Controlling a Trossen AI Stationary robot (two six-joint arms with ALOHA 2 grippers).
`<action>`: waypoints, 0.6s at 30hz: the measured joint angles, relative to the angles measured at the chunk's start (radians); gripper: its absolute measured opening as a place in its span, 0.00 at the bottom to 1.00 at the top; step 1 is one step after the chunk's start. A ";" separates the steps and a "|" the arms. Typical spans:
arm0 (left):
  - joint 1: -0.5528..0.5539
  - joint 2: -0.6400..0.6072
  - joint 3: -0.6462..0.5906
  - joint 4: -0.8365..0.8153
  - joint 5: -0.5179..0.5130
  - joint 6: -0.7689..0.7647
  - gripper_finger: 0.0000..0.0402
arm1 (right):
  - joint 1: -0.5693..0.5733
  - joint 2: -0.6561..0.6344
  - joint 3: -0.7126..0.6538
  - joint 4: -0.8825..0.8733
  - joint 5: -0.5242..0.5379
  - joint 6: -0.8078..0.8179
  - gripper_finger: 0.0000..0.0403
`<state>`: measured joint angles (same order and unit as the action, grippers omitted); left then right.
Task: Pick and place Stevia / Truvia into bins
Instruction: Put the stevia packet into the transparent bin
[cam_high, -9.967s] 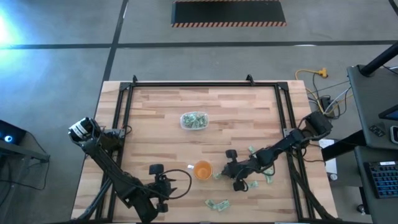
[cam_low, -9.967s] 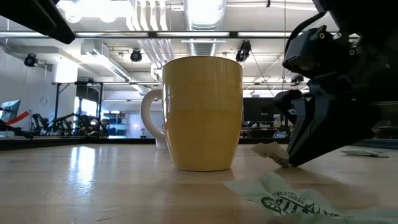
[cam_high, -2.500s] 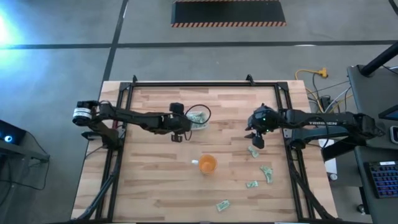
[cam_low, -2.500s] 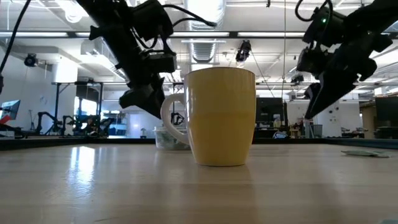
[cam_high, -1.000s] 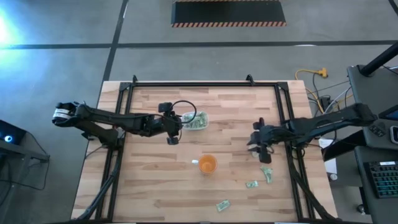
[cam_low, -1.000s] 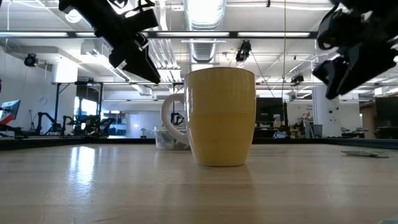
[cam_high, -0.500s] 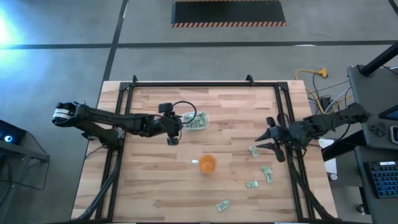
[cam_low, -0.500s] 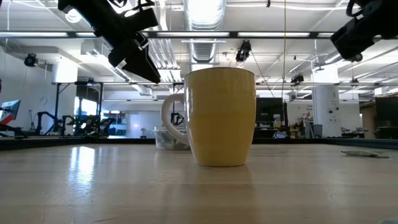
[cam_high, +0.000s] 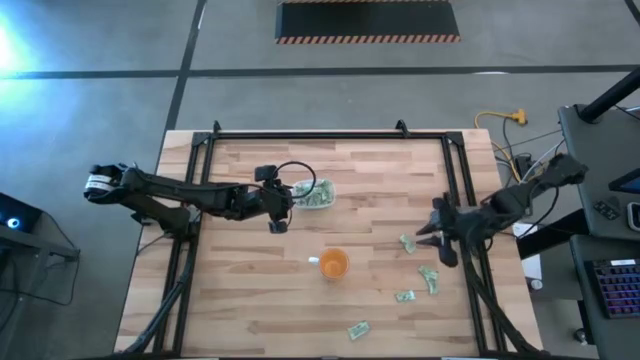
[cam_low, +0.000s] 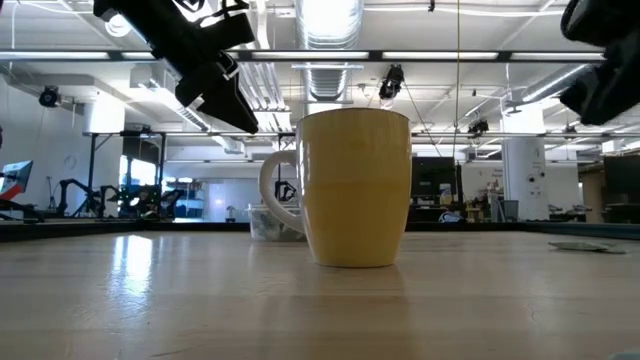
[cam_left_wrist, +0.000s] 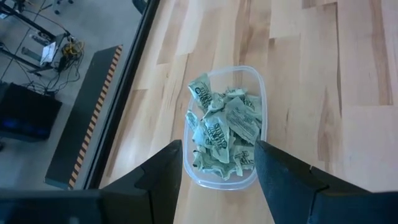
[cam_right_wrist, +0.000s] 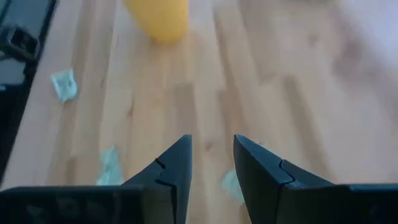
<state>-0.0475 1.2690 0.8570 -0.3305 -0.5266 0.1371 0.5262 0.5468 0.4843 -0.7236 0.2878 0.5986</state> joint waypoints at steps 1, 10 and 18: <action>0.000 0.000 0.000 0.000 0.000 0.000 0.46 | 0.000 0.025 0.000 -0.008 -0.019 0.045 0.27; 0.000 0.000 0.000 0.048 -0.001 0.000 0.45 | 0.000 0.282 0.000 0.007 -0.061 0.336 0.27; 0.000 0.000 0.000 0.053 0.000 0.000 0.45 | -0.001 0.480 0.000 0.010 0.011 0.489 0.27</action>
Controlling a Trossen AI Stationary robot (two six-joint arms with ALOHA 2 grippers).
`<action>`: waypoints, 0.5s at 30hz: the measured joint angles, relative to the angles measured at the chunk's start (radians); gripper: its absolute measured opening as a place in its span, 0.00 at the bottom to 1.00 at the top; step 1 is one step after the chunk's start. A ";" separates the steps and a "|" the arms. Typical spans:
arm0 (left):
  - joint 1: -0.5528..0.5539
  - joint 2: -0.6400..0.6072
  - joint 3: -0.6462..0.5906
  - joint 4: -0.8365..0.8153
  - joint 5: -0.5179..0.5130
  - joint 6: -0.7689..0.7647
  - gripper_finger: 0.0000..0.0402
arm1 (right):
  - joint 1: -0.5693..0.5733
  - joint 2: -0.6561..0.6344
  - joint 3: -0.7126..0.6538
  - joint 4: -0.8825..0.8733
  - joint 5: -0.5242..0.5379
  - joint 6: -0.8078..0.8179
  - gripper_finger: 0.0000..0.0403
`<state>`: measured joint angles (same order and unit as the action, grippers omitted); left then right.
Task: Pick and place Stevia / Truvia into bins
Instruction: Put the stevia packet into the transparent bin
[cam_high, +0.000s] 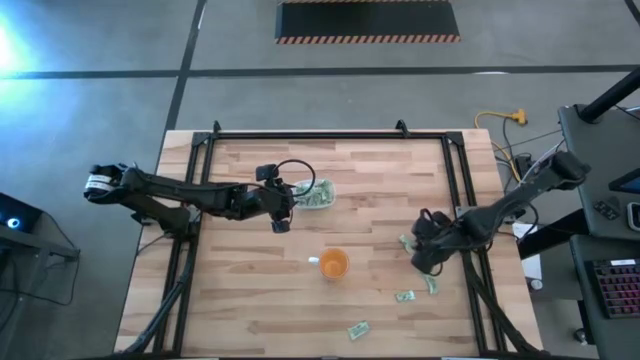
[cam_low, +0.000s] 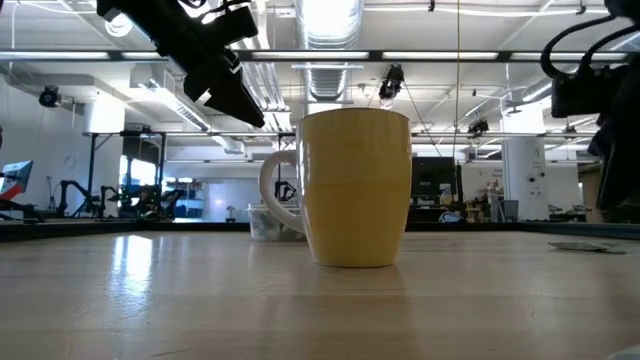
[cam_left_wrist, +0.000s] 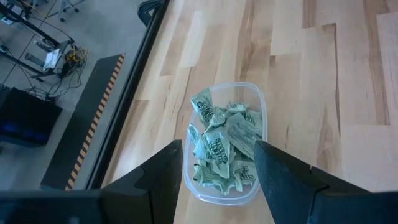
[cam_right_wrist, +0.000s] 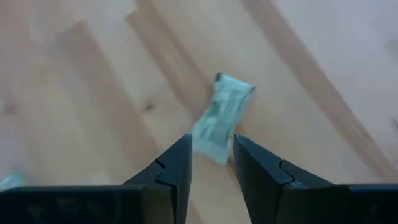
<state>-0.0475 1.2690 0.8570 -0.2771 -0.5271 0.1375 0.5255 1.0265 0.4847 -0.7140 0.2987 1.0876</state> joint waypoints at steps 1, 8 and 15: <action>0.000 0.000 0.000 0.000 0.000 0.000 0.45 | 0.000 0.019 0.000 0.001 0.016 0.019 0.27; 0.000 0.000 0.000 -0.001 0.000 0.000 0.45 | 0.000 0.137 0.000 0.081 0.043 0.066 0.27; 0.000 0.000 -0.021 0.003 0.000 -0.001 0.45 | 0.000 0.219 0.000 0.125 0.043 0.065 0.27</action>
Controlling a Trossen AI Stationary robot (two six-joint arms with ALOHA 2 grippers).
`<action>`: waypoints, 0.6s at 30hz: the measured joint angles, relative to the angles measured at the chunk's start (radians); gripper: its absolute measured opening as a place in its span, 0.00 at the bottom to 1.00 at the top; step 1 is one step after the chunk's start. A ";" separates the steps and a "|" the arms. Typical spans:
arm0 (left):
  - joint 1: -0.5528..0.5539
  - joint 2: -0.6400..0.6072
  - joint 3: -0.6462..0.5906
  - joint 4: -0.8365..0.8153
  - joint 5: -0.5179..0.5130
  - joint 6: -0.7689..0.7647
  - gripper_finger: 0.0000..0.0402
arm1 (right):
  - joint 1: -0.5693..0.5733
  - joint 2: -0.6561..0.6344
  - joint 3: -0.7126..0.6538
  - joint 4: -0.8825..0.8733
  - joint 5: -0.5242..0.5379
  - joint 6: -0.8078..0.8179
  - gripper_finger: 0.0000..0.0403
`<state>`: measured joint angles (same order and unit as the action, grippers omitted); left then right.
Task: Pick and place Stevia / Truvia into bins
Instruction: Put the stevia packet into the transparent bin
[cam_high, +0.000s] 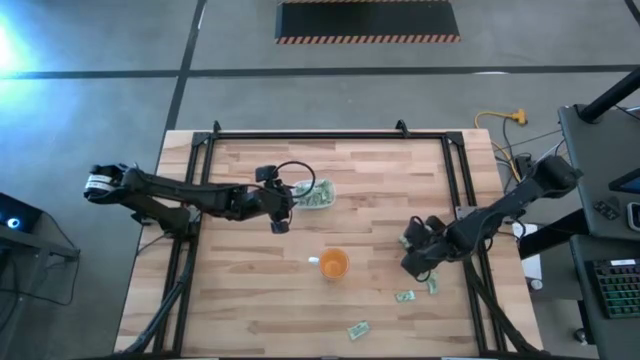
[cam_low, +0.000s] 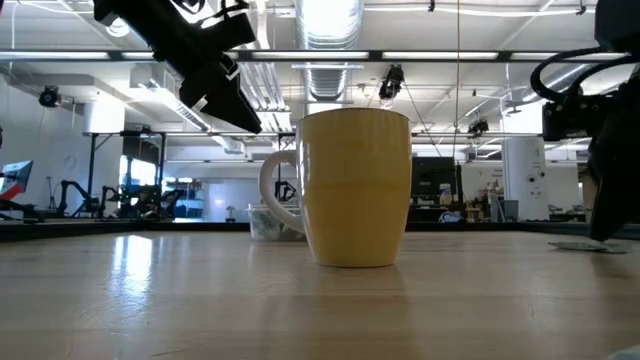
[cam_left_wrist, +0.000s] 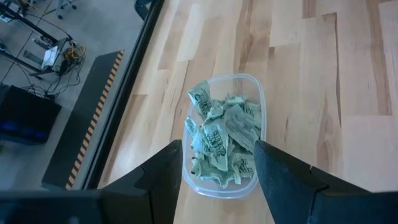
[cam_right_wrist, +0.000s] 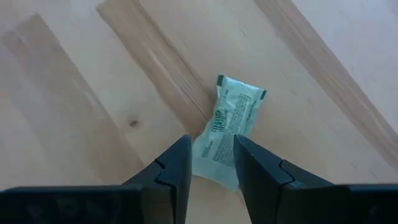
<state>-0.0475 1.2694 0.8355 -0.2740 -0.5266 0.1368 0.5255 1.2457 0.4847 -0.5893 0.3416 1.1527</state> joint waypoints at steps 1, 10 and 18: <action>0.000 0.000 -0.006 0.006 0.000 0.000 0.45 | 0.000 0.009 0.000 0.000 0.000 0.000 0.28; 0.000 0.000 -0.035 0.035 0.000 -0.002 0.45 | 0.000 0.032 0.000 0.001 0.002 -0.004 0.42; 0.000 0.000 -0.037 0.068 0.000 0.000 0.45 | -0.009 0.053 -0.001 -0.005 0.006 -0.040 0.41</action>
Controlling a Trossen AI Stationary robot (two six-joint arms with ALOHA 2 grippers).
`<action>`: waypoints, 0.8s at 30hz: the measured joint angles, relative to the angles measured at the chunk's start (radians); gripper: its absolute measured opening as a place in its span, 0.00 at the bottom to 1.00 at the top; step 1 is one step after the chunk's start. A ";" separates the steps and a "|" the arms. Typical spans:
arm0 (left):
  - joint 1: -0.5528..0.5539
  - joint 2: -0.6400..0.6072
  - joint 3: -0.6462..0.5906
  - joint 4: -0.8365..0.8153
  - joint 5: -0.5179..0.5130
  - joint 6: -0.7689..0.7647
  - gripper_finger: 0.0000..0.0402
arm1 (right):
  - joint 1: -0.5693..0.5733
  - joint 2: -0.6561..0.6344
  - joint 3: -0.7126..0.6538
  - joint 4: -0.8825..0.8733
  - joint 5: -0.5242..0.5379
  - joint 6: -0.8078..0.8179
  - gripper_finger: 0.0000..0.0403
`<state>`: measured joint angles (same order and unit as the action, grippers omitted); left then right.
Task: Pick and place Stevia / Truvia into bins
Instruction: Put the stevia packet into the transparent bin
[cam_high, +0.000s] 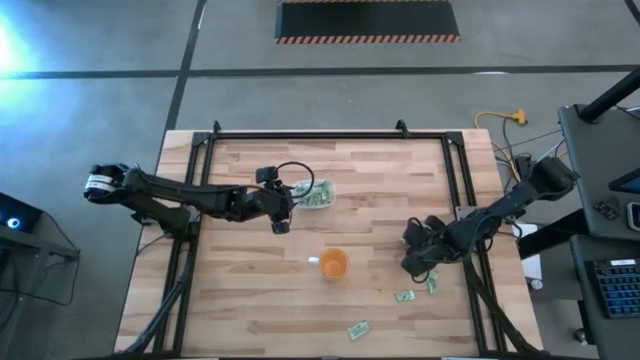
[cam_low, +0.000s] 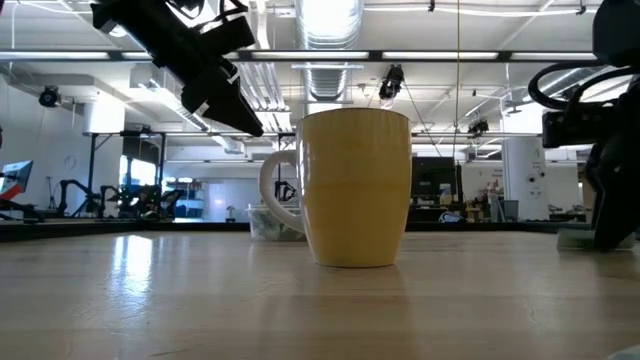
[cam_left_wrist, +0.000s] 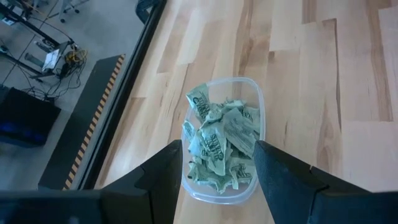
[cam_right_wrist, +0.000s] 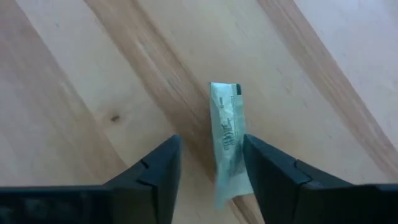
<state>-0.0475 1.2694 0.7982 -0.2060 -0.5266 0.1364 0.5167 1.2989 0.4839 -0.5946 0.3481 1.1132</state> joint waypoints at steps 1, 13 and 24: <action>0.000 0.000 0.000 0.000 0.000 0.000 0.45 | 0.000 0.000 0.000 0.002 0.000 -0.011 0.38; 0.000 0.000 -0.001 0.007 0.000 0.000 0.45 | -0.006 -0.055 0.069 -0.001 0.106 -0.216 0.03; 0.000 0.000 -0.003 0.007 0.002 -0.001 0.45 | -0.210 -0.088 0.278 0.149 0.326 -0.792 0.02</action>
<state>-0.0479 1.2694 0.7952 -0.1989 -0.5251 0.1352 0.3068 1.2110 0.7614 -0.4460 0.6745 0.3210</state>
